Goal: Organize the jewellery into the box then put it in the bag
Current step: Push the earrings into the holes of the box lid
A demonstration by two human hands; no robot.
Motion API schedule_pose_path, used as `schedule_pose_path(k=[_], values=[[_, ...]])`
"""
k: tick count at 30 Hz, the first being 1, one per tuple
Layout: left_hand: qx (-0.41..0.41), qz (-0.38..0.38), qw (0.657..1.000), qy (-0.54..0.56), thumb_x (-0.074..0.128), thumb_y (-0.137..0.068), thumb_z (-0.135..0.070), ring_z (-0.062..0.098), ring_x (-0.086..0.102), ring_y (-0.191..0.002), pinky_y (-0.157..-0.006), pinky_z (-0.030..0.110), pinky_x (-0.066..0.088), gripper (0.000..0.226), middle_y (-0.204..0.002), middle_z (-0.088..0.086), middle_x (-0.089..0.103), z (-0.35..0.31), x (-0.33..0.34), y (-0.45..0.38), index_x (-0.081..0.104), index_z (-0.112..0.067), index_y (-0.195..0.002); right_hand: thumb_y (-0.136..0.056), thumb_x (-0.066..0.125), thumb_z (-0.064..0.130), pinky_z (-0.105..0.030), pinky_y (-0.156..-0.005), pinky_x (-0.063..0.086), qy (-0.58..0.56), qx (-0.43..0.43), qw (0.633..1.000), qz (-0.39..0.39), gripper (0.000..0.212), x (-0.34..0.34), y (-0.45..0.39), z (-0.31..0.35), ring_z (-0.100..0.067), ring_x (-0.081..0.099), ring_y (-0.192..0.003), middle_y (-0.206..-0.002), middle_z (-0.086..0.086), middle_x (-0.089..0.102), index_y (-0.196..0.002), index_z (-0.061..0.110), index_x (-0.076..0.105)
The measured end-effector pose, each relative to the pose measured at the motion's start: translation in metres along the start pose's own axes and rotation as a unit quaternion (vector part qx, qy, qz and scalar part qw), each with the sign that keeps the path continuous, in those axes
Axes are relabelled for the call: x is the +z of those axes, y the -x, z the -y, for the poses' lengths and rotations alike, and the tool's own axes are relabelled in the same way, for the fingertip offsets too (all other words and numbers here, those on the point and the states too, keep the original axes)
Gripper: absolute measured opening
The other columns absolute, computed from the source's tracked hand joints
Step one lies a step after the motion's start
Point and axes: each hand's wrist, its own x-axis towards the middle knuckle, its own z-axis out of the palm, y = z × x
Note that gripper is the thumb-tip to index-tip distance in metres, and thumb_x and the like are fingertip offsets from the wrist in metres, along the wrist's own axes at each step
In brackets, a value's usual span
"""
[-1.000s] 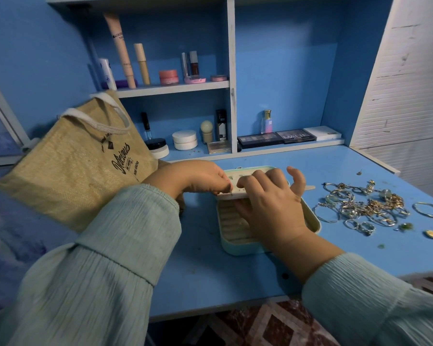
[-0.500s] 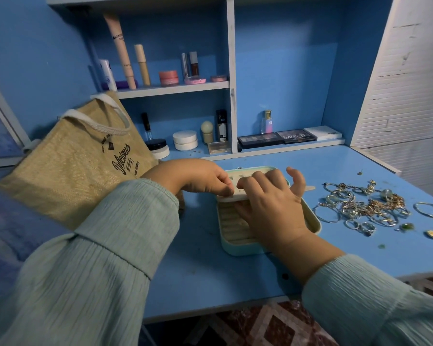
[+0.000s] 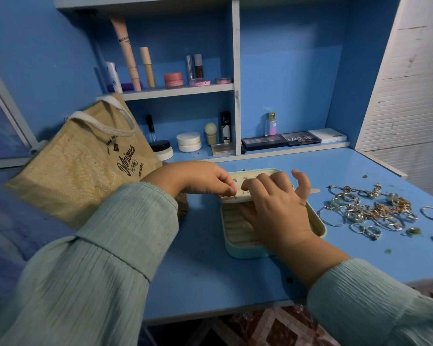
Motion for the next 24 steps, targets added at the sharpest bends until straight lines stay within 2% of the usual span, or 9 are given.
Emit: schedule_pose_path(k=[3, 5, 7, 10, 13, 15, 17, 21, 24], values=[[0.001, 0.0, 1.0, -0.011, 0.055, -0.091, -0.037, -0.001, 0.051, -0.09, -0.087, 0.021, 0.035, 0.007, -0.093, -0.021, 0.057, 0.0, 0.001, 0.0, 0.058, -0.041, -0.085, -0.081, 0.053, 0.038, -0.046, -0.093, 0.024, 0.005, -0.002, 1.0, -0.012, 0.024, 0.0, 0.001, 0.0, -0.028, 0.06, -0.076, -0.076, -0.001, 0.063, -0.079, 0.018, 0.064], [0.003, 0.0, 1.0, -0.006, 0.056, -0.09, -0.038, -0.003, 0.05, -0.084, -0.079, 0.019, 0.036, 0.008, -0.09, -0.022, 0.056, 0.0, 0.001, -0.001, 0.057, -0.041, -0.083, -0.075, 0.071, 0.034, -0.046, -0.093, 0.023, 0.001, -0.004, 1.0, -0.014, 0.02, 0.001, 0.002, 0.0, -0.029, 0.061, -0.077, -0.076, -0.002, 0.064, -0.08, 0.016, 0.065], [0.005, 0.001, 1.0, -0.005, 0.056, -0.091, -0.038, -0.004, 0.049, -0.081, -0.074, 0.015, 0.036, 0.009, -0.088, -0.022, 0.056, 0.0, 0.002, 0.0, 0.056, -0.041, -0.082, -0.068, 0.078, 0.032, -0.046, -0.093, 0.023, -0.004, -0.003, 1.0, -0.012, 0.024, 0.001, 0.002, -0.001, -0.03, 0.061, -0.077, -0.077, -0.003, 0.064, -0.081, 0.016, 0.065], [0.007, -0.005, 1.0, 0.008, 0.056, -0.091, -0.038, -0.003, 0.05, -0.084, -0.074, 0.013, 0.036, 0.009, -0.091, -0.021, 0.056, 0.0, 0.002, 0.001, 0.056, -0.042, -0.083, -0.072, 0.073, 0.033, -0.046, -0.093, 0.023, -0.011, 0.001, 1.0, -0.017, 0.02, 0.0, 0.001, 0.0, -0.03, 0.062, -0.077, -0.078, -0.003, 0.065, -0.08, 0.016, 0.065], [0.007, -0.022, 0.999, 0.037, 0.056, -0.091, -0.036, -0.003, 0.05, -0.089, -0.074, 0.012, 0.036, 0.008, -0.095, -0.021, 0.057, 0.003, 0.006, 0.004, 0.057, -0.041, -0.086, -0.081, 0.053, 0.034, -0.045, -0.093, 0.023, -0.004, 0.006, 1.0, -0.026, 0.021, -0.001, 0.0, -0.001, -0.029, 0.061, -0.076, -0.076, -0.002, 0.064, -0.079, 0.017, 0.064], [0.005, -0.035, 0.998, 0.052, 0.055, -0.092, -0.035, 0.001, 0.051, -0.093, -0.075, 0.012, 0.036, 0.006, -0.097, -0.019, 0.057, 0.004, 0.009, 0.005, 0.058, -0.039, -0.091, -0.075, 0.069, 0.028, -0.045, -0.093, 0.023, -0.007, 0.002, 1.0, -0.03, 0.013, -0.001, 0.001, -0.002, -0.03, 0.061, -0.075, -0.076, -0.002, 0.063, -0.079, 0.016, 0.064], [-0.001, -0.05, 0.997, 0.06, 0.055, -0.092, -0.033, 0.002, 0.051, -0.094, -0.073, 0.012, 0.036, 0.006, -0.098, -0.017, 0.057, 0.005, 0.013, 0.006, 0.059, -0.035, -0.096, -0.064, 0.081, 0.022, -0.046, -0.093, 0.022, -0.006, 0.003, 1.0, -0.02, 0.024, -0.001, 0.001, -0.002, -0.031, 0.061, -0.075, -0.075, -0.002, 0.063, -0.08, 0.016, 0.065], [-0.02, -0.075, 0.991, 0.112, 0.058, -0.092, -0.027, -0.005, 0.053, -0.08, -0.068, 0.008, 0.04, 0.007, -0.09, -0.018, 0.058, 0.007, 0.02, 0.008, 0.061, -0.03, -0.097, -0.056, 0.084, 0.017, -0.045, -0.093, 0.022, -0.006, -0.003, 1.0, -0.012, 0.031, -0.005, 0.002, -0.002, -0.031, 0.061, -0.076, -0.076, -0.001, 0.063, -0.08, 0.017, 0.065], [-0.035, -0.09, 0.989, 0.109, 0.057, -0.092, -0.027, -0.003, 0.052, -0.081, -0.07, 0.011, 0.041, 0.011, -0.094, -0.015, 0.059, 0.006, 0.025, 0.01, 0.063, -0.029, -0.101, -0.052, 0.086, 0.016, -0.045, -0.092, 0.023, -0.012, -0.015, 1.0, 0.003, 0.034, -0.011, 0.006, -0.005, -0.029, 0.06, -0.075, -0.075, 0.001, 0.061, -0.078, 0.02, 0.065]])
